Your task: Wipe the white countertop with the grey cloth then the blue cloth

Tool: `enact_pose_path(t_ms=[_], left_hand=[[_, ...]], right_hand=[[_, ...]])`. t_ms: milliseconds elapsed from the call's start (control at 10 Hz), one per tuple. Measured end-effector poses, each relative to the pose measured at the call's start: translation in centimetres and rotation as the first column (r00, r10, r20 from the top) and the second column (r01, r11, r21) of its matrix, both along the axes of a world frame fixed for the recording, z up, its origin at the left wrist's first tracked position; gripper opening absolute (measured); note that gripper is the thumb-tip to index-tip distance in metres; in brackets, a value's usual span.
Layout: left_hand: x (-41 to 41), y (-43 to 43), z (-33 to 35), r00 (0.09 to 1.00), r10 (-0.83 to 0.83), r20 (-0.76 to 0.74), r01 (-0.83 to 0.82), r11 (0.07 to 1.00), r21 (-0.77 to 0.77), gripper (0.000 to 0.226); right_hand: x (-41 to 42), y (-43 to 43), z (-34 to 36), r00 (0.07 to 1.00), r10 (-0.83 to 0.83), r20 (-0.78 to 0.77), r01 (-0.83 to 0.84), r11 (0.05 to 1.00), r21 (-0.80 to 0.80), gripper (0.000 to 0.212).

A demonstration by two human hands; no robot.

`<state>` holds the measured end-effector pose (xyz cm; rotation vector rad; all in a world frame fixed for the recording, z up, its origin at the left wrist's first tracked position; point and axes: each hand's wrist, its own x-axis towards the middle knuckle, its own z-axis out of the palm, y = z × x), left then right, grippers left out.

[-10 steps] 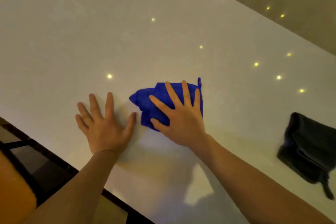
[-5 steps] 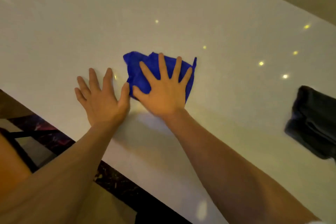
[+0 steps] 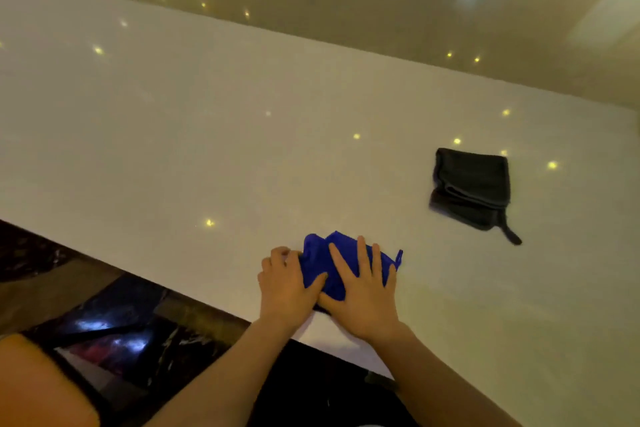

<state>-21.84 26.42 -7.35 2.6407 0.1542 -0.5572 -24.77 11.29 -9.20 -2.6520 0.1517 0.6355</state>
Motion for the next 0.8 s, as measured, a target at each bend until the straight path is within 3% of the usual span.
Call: enact_pose_path(t_ms=[100,200,300,400,500,600,700,800], left_hand=[[-0.1,-1.4,0.6,0.986,0.141,-0.093,-0.161,0.952,-0.26,0.016],[2.1,-2.6,3.2,0.941,0.16,-0.297,-0.31,0.758,-0.574,0.025],[4.1,-4.3,5.1,0.771,-0.055,-0.635,-0.579,0.354,-0.734,0.038],[5.7,-7.0,5.8,0.588,-0.287,-0.756,-0.737,0.194,-0.647,0.048],[5.7,-10.8,5.9,0.576,-0.317,-0.753,-0.724,0.231,-0.65,0.05],[5.2,-13.6,4.7,0.669,-0.246,-0.702,-0.584,0.411,-0.7,0.048],[4.6,-14.7,4.1,0.748,-0.167,-0.642,-0.386,0.677,-0.627,0.052],[5.4,-15.1,5.6,0.899,-0.099,-0.427,-0.134,0.866,-0.482,0.059]], right_hand=[[-1.2,-0.9,0.8,0.937,-0.349,-0.017,0.35,0.937,0.016,0.099],[-1.0,-1.3,2.8,0.675,-0.713,-0.187,0.723,0.59,0.36,0.1],[-1.0,-4.1,5.0,0.344,-0.73,-0.59,0.846,-0.031,0.532,0.095],[-2.4,-7.6,6.6,0.337,-0.601,-0.724,0.763,-0.276,0.585,0.057],[-3.8,-11.4,7.4,0.322,-0.614,-0.72,0.581,-0.472,0.663,0.044],[-3.7,-14.8,7.3,0.219,-0.764,-0.606,0.587,-0.393,0.708,0.041],[-4.4,-16.9,7.6,0.176,-0.892,-0.416,0.763,-0.143,0.63,0.044],[-5.5,-18.7,9.2,0.255,-0.945,-0.205,0.877,0.137,0.461,0.047]])
